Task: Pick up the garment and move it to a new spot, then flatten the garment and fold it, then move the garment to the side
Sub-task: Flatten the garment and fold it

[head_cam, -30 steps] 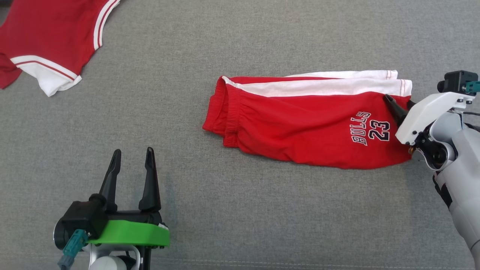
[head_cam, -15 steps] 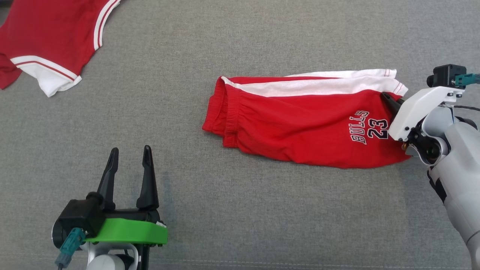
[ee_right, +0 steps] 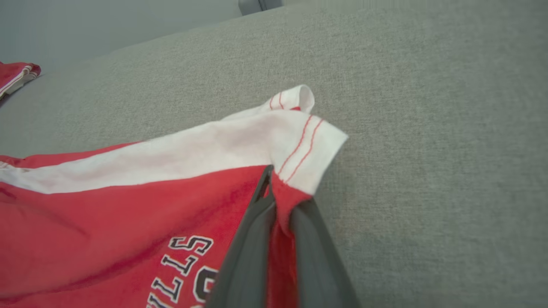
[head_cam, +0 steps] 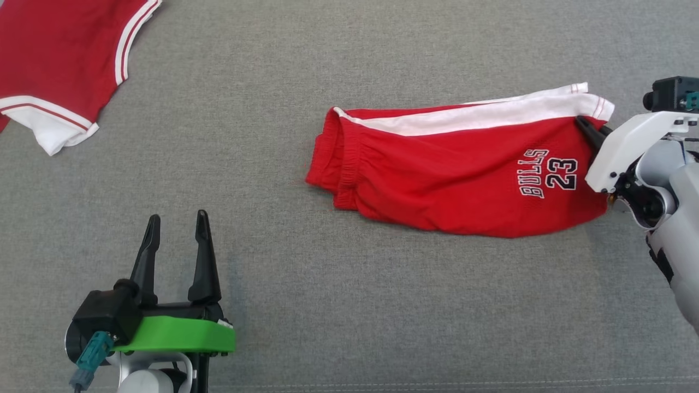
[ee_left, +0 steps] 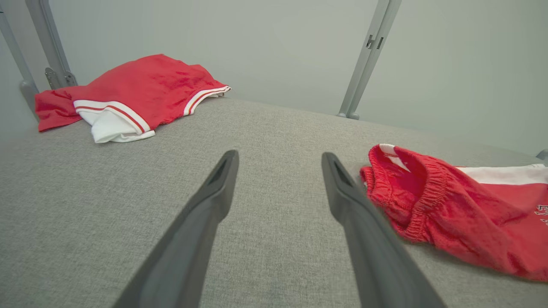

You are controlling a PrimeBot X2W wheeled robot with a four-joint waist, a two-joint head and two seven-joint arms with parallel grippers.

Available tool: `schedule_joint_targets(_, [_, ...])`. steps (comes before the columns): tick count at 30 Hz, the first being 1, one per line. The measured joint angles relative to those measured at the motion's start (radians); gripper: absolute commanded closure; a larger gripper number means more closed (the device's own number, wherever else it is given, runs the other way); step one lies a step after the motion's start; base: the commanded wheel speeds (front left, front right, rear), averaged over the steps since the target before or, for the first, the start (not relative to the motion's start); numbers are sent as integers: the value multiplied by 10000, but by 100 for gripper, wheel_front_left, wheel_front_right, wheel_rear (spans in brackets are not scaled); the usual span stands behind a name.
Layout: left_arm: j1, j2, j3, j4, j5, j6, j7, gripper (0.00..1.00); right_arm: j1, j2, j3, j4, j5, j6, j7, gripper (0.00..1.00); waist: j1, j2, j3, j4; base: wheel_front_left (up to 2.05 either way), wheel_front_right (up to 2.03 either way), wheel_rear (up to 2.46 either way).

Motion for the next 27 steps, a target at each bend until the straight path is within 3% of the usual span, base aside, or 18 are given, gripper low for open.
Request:
schedule_joint_targets(7, [1, 0, 15, 0, 2, 0, 0, 0, -44, -583, 92, -2, 119, 0, -180, 100, 0, 0, -109, -398, 0, 0, 0])
schedule_joint_targets(12, [1, 0, 8, 4, 4, 0, 0, 0, -52, -627, 255, -67, 288, -2, -226, 100, 0, 1, -159, -568, 0, 0, 0])
schedule_joint_targets(27, [-1, 0, -115, 203, 15, 0, 0, 0, -57, 443, 2057, -1877, 1212, -2, -198, 100, 0, 0, -493, -913, 0, 0, 0])
